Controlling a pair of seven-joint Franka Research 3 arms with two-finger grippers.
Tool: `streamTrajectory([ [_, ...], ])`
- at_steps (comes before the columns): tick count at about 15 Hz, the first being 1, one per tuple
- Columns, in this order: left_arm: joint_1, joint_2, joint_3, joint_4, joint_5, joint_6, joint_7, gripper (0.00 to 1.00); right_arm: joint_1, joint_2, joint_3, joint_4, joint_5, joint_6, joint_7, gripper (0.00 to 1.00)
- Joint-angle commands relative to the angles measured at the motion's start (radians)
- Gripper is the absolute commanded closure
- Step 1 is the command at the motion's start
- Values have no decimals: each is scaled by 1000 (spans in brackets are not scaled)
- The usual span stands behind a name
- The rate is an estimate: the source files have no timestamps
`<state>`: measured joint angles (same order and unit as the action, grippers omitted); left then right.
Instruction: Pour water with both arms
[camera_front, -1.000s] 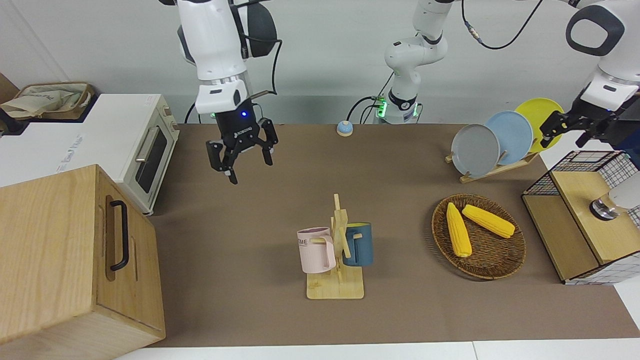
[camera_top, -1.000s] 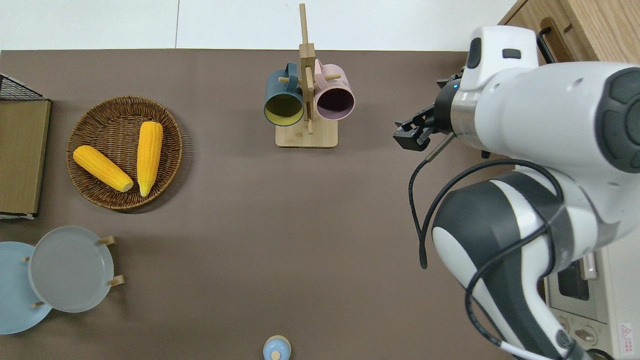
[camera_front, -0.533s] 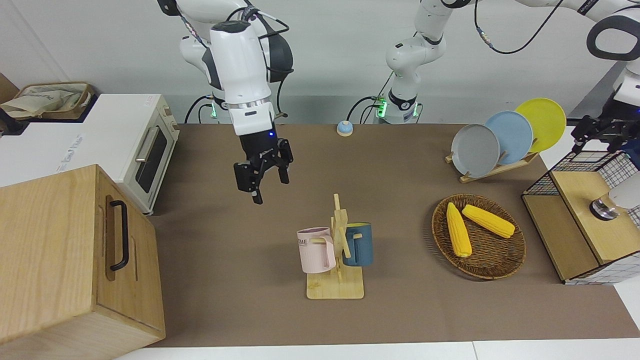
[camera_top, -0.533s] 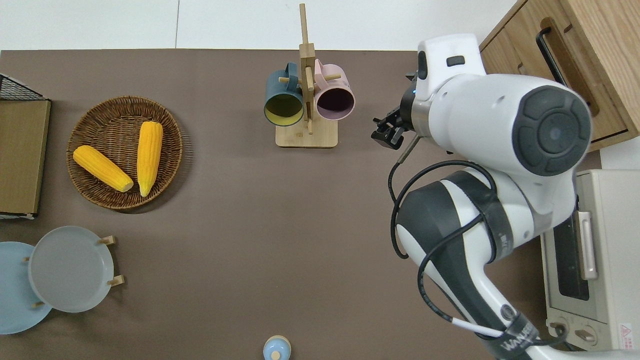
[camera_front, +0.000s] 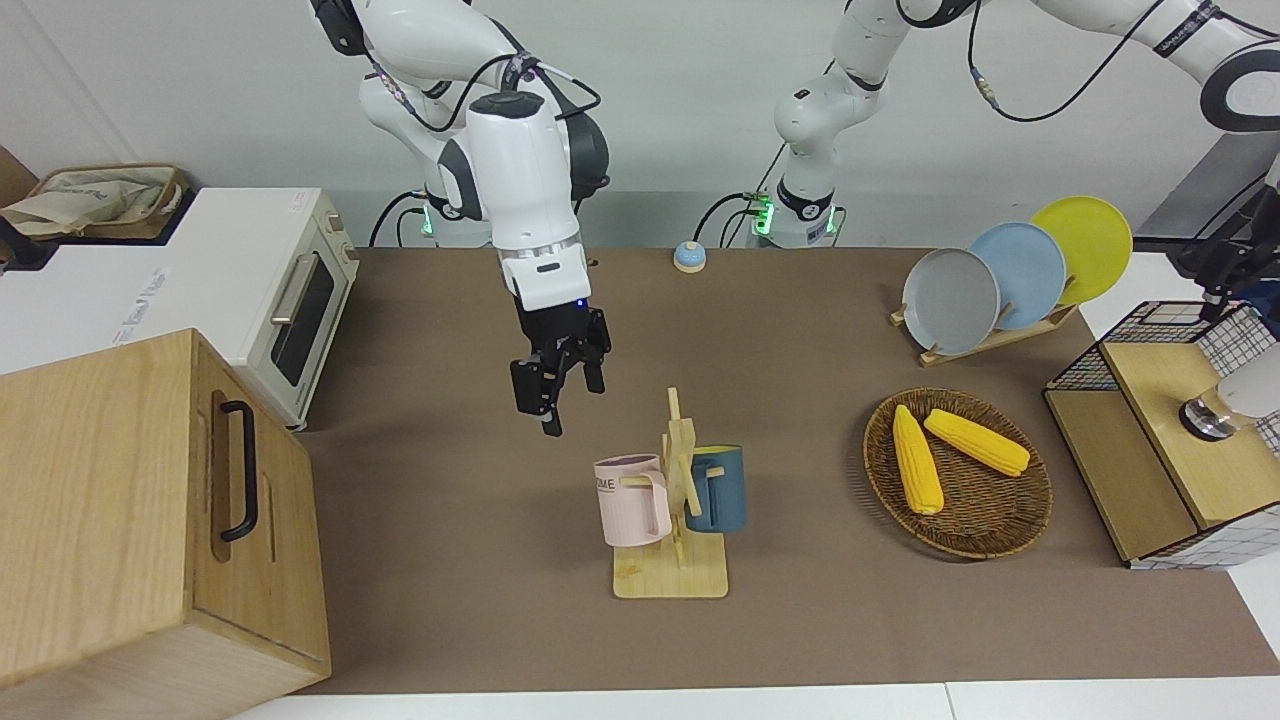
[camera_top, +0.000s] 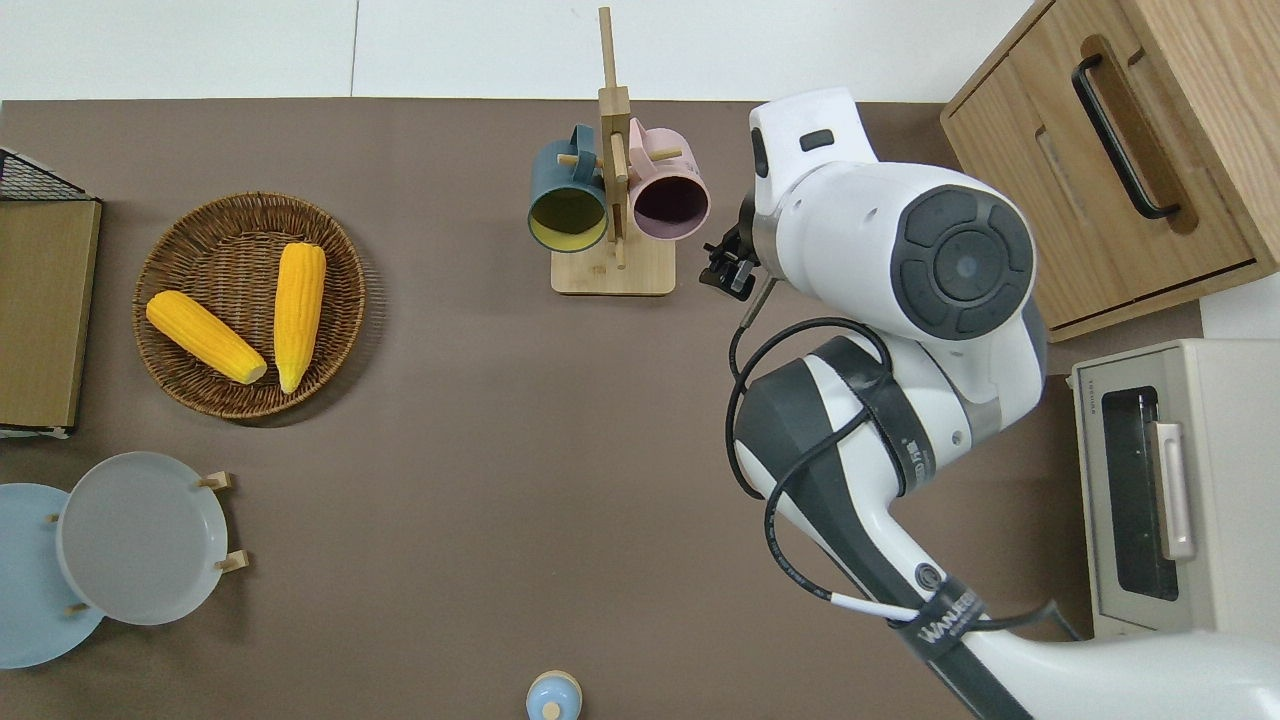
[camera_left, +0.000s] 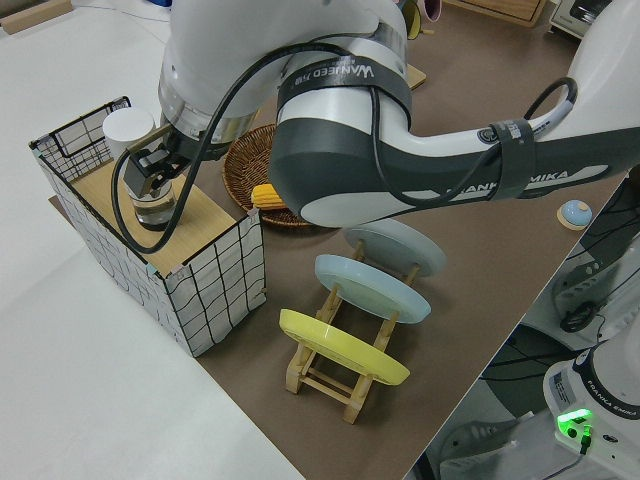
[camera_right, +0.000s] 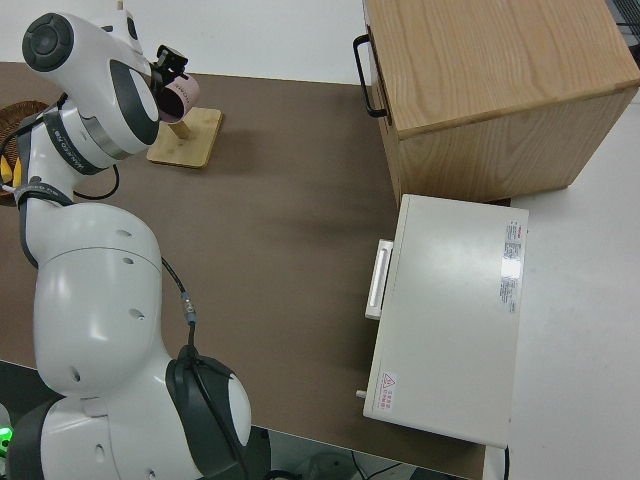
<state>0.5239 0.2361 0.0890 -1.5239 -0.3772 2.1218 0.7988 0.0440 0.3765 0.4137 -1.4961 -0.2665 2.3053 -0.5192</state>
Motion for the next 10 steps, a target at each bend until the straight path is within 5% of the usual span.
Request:
streamTrajectory([
  [1, 22, 29, -9, -8, -133, 119, 97, 7, 27, 81, 7, 94, -74, 8, -2, 21],
  [10, 1, 54, -52, -117, -299, 371, 161, 7, 47, 182, 2, 163, -135, 23, 42, 38],
])
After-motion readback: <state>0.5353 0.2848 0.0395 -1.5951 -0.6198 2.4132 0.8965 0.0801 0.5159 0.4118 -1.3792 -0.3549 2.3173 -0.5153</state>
